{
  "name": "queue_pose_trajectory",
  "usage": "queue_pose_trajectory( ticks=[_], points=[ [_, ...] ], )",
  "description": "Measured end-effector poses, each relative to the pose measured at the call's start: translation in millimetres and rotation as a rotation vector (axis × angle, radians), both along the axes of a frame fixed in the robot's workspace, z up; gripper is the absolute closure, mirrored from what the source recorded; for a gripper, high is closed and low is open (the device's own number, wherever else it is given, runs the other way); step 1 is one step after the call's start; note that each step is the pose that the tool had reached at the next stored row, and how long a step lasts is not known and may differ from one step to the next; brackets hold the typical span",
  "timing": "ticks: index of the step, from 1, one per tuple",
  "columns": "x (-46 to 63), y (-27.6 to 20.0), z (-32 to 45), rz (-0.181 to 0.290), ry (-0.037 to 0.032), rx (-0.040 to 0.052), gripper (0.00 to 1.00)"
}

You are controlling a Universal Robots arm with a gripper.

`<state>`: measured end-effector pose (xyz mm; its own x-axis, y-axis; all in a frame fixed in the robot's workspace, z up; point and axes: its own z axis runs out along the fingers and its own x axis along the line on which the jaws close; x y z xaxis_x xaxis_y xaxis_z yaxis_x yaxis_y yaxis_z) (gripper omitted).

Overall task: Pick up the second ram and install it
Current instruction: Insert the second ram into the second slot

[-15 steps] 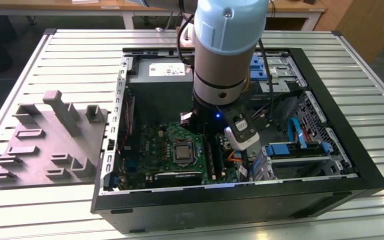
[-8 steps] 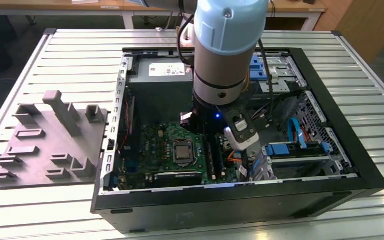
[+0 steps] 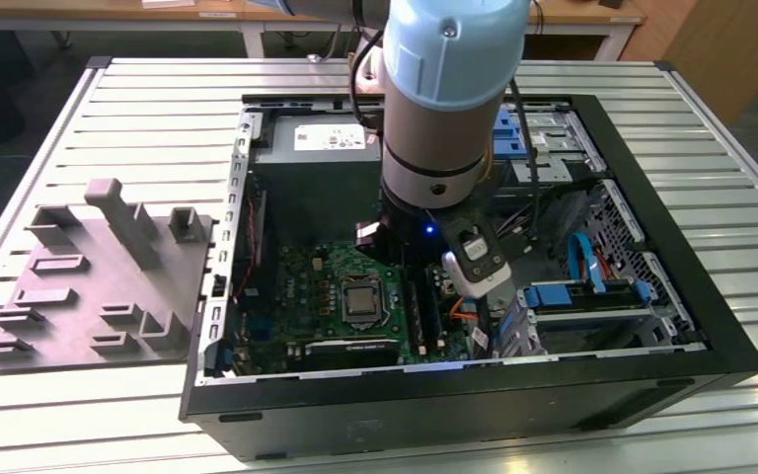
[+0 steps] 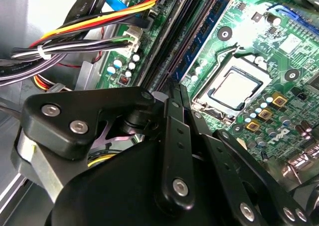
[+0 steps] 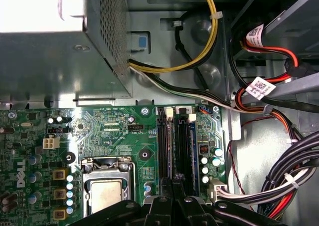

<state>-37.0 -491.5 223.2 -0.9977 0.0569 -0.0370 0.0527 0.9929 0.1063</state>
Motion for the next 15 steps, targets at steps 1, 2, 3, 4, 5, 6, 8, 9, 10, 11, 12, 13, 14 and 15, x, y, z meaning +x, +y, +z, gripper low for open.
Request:
queue_pose_trajectory(
  ticks=[1,2,3,4,5,6,8,9,10,11,12,13,14,15],
  points=[
    [0.0,0.0,-0.1,0.000,0.0000,-0.0001,0.89],
    [0.0,0.0,-0.3,0.000,0.0000,-0.0001,0.89],
    [0.0,0.0,-0.5,0.000,-0.0001,0.0001,0.89],
    [0.0,0.0,-0.7,0.000,-0.0001,0.0001,0.89],
    [0.0,0.0,-0.8,0.000,0.0000,0.0000,0.89],
    [0.0,0.0,-0.9,0.000,0.0000,0.0000,0.89],
    [0.0,0.0,-0.9,0.000,0.0000,0.0000,0.89],
    [0.0,0.0,-1.0,0.000,0.0000,0.0000,0.89],
    [0.0,0.0,-1.0,0.000,-0.0001,0.0002,0.89],
    [0.0,0.0,-1.0,0.000,-0.0001,0.0003,0.89],
    [0.0,0.0,-1.1,0.000,-0.0001,0.0005,0.89],
    [0.0,0.0,-1.4,0.000,-0.0001,0.0005,0.89],
    [0.0,0.0,-1.8,0.000,-0.0001,0.0006,0.89],
    [0.0,0.0,-1.9,0.000,0.0000,0.0004,0.89]
  ],
)
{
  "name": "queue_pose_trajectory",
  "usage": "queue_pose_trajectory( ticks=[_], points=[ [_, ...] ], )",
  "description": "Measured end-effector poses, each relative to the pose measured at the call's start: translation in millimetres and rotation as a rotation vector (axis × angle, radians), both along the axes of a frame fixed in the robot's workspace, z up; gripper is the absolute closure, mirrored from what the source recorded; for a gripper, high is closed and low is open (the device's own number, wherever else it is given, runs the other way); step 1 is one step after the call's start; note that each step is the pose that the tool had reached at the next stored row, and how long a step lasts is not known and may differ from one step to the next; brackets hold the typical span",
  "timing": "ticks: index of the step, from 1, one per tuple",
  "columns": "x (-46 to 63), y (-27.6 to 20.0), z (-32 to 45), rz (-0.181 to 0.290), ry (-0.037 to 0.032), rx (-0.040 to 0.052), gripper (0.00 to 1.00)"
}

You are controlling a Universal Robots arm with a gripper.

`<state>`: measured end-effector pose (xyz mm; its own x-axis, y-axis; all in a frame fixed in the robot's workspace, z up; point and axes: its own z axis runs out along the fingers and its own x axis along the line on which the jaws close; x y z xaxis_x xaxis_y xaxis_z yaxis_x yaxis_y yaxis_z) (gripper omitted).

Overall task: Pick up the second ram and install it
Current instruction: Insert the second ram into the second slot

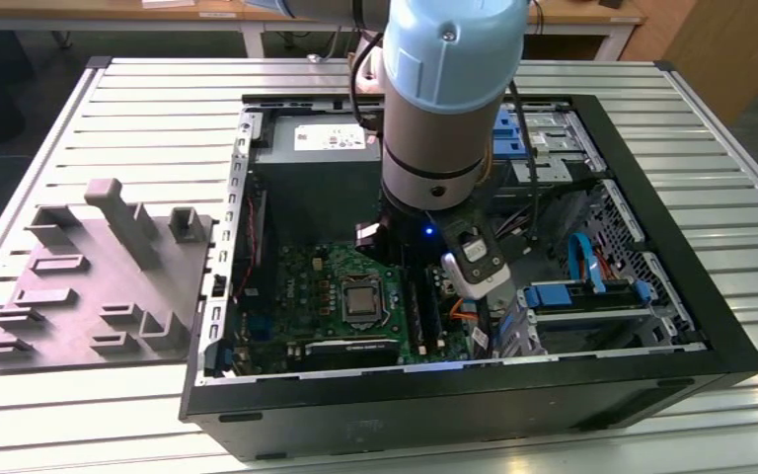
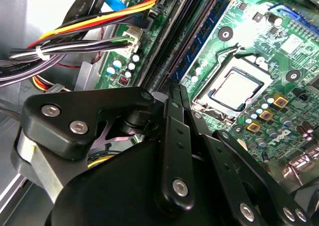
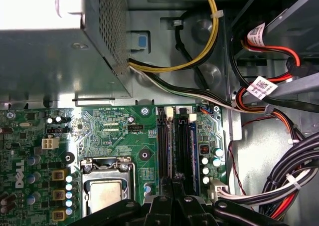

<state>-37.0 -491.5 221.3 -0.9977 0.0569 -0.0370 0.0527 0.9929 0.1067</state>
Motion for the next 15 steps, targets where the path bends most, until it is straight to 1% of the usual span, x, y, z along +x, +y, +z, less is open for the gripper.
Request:
queue_pose_trajectory(
  ticks=[4,5,7,8,12,15],
  points=[
    [0.0,0.0,0.0,0.000,0.0000,-0.0001,0.89],
    [0.0,-0.1,0.0,0.000,0.0001,0.0011,0.89],
    [-0.1,-0.1,0.0,0.000,0.0001,0.0108,0.89],
    [0.0,-0.1,0.1,0.000,0.0000,0.0137,0.89],
    [0.0,0.0,-0.1,0.000,0.0000,0.0170,0.89],
    [0.0,0.0,0.0,0.000,0.0000,0.0171,0.89]
  ],
)
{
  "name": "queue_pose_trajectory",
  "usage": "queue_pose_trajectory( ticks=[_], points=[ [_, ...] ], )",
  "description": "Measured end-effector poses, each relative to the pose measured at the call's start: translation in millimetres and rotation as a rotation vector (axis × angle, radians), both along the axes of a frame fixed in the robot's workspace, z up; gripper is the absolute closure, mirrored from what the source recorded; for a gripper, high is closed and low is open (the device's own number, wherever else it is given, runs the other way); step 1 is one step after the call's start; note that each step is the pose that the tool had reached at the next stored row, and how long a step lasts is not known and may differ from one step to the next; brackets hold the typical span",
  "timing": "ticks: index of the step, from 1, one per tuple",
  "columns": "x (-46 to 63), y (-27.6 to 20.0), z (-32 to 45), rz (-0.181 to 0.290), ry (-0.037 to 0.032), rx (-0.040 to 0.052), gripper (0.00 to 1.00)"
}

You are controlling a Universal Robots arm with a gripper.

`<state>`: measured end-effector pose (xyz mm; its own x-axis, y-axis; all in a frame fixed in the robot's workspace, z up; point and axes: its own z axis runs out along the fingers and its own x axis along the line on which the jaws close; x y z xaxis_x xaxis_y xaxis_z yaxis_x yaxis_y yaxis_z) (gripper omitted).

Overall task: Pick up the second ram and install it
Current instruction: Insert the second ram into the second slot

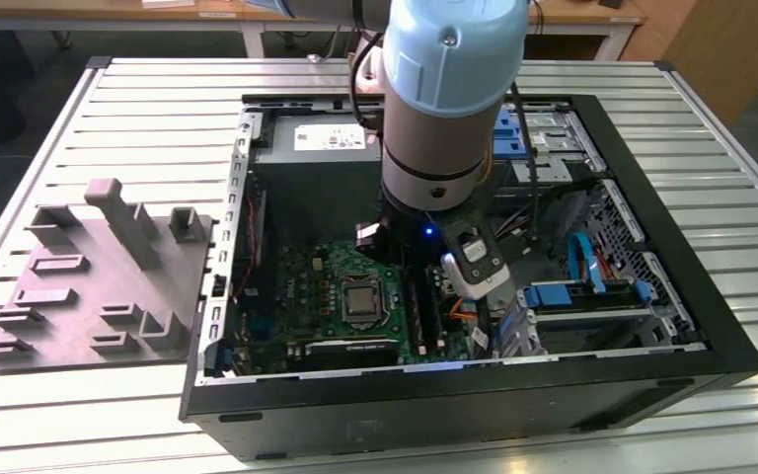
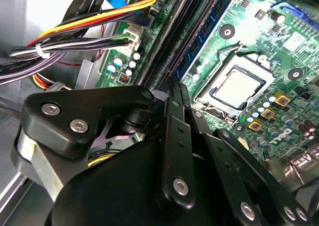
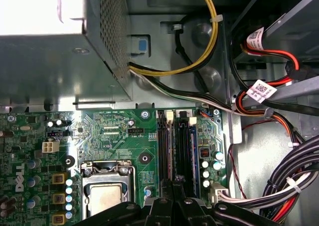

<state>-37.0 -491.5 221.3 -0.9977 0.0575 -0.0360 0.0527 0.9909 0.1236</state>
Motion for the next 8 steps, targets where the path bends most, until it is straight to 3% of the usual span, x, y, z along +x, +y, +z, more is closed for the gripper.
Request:
queue_pose_trajectory(
  ticks=[8],
  points=[
    [0.0,0.1,0.0,0.000,0.0000,0.0006,0.89]
  ],
)
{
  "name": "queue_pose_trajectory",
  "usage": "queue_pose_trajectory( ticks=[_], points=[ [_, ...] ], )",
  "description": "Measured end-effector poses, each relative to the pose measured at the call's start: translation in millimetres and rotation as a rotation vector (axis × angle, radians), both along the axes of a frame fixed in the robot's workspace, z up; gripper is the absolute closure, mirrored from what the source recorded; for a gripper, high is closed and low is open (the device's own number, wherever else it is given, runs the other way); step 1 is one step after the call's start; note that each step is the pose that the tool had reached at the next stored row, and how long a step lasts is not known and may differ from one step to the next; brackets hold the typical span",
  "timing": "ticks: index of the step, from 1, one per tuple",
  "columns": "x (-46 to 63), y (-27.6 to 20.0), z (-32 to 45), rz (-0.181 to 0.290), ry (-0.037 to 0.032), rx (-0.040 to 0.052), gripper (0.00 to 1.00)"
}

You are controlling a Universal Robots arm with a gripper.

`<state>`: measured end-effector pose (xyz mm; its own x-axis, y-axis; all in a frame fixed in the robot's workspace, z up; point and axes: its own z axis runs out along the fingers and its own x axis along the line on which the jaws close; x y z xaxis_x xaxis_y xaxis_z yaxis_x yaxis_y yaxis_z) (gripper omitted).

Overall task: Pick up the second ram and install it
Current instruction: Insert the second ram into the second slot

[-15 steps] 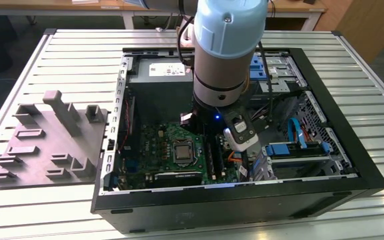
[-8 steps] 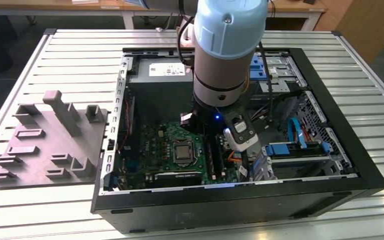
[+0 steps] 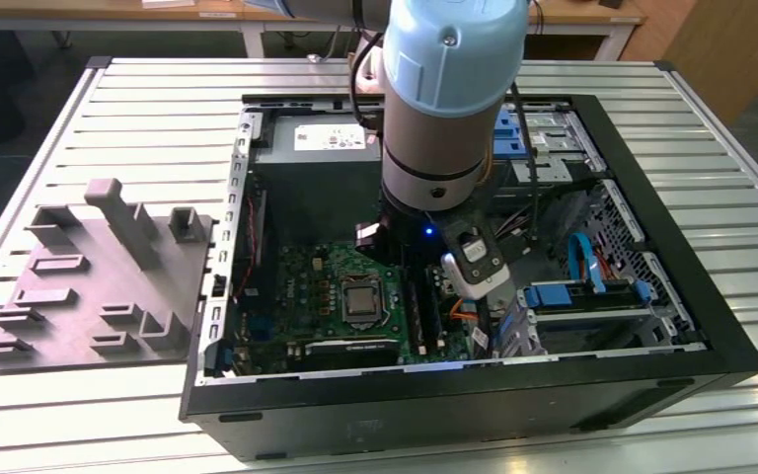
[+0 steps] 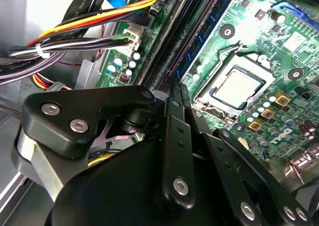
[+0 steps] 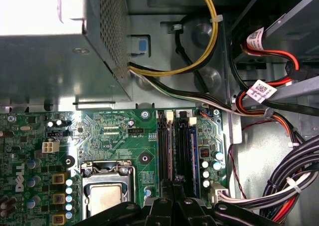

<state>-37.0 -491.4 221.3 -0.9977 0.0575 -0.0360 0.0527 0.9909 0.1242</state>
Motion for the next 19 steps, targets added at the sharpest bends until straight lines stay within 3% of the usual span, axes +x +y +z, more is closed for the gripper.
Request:
queue_pose_trajectory(
  ticks=[19],
  points=[
    [0.0,-1.2,-2.5,0.000,0.0000,0.0035,0.89]
  ],
)
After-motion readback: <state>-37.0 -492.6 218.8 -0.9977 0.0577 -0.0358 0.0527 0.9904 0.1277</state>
